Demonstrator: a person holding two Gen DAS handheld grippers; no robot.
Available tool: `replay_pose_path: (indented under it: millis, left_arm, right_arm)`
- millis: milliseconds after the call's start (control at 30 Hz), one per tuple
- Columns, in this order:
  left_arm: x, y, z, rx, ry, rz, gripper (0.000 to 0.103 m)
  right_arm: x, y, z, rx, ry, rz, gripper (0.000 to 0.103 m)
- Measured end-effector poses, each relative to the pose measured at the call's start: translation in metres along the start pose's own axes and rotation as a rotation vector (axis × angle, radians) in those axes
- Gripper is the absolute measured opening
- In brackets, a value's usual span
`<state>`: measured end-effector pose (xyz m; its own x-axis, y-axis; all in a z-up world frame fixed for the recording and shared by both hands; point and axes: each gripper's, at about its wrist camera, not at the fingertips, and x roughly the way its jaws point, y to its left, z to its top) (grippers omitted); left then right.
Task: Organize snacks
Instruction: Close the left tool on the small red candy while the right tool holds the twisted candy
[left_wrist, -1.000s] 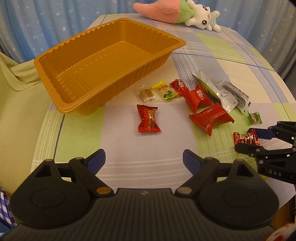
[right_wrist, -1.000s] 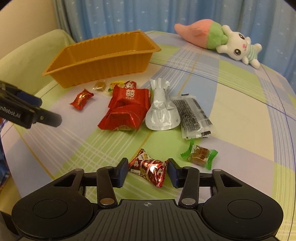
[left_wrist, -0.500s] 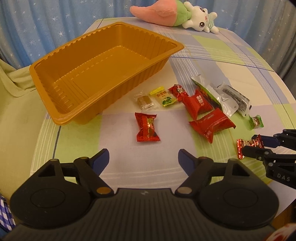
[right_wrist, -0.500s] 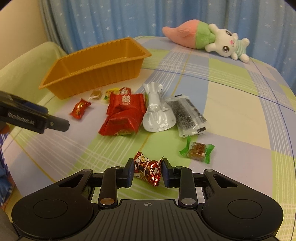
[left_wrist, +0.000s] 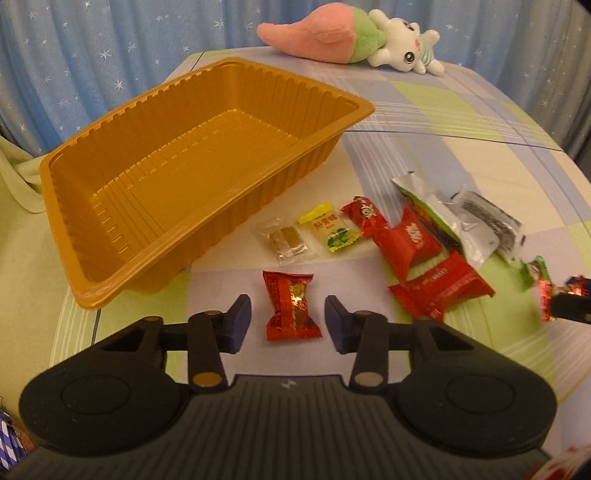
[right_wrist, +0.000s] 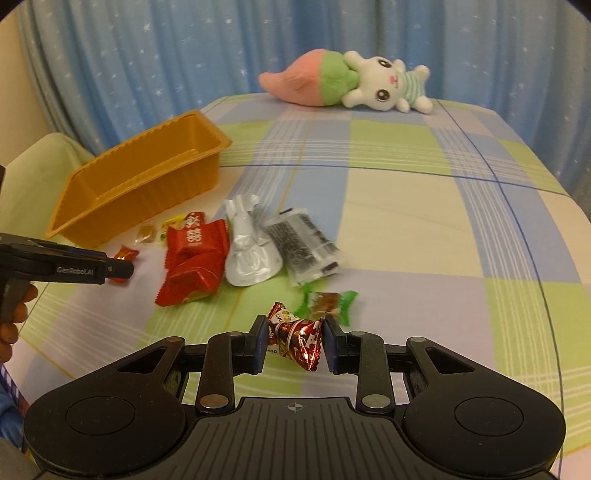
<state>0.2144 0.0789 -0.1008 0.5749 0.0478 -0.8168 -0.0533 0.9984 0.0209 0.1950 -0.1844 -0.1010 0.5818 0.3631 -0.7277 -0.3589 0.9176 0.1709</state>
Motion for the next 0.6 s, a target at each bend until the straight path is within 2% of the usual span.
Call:
replay_pose_path:
  millis: [133, 367, 600]
  left_arm:
    - [0.006, 0.003, 0.0, -0.008, 0.011, 0.002, 0.024]
    - [-0.004, 0.006, -0.004, 0.001, 0.0, -0.025, 0.022]
    - [-0.042, 0.019, 0.006, -0.016, -0.062, -0.087, 0.021]
  right_arm:
    - [-0.004, -0.001, -0.002, 0.014, 0.0, -0.007, 0.031]
    - [-0.007, 0.005, 0.004, 0.025, -0.014, 0.012, 0.031]
    - [-0.005, 0.023, 0.026, 0.034, -0.044, 0.072, 0.031]
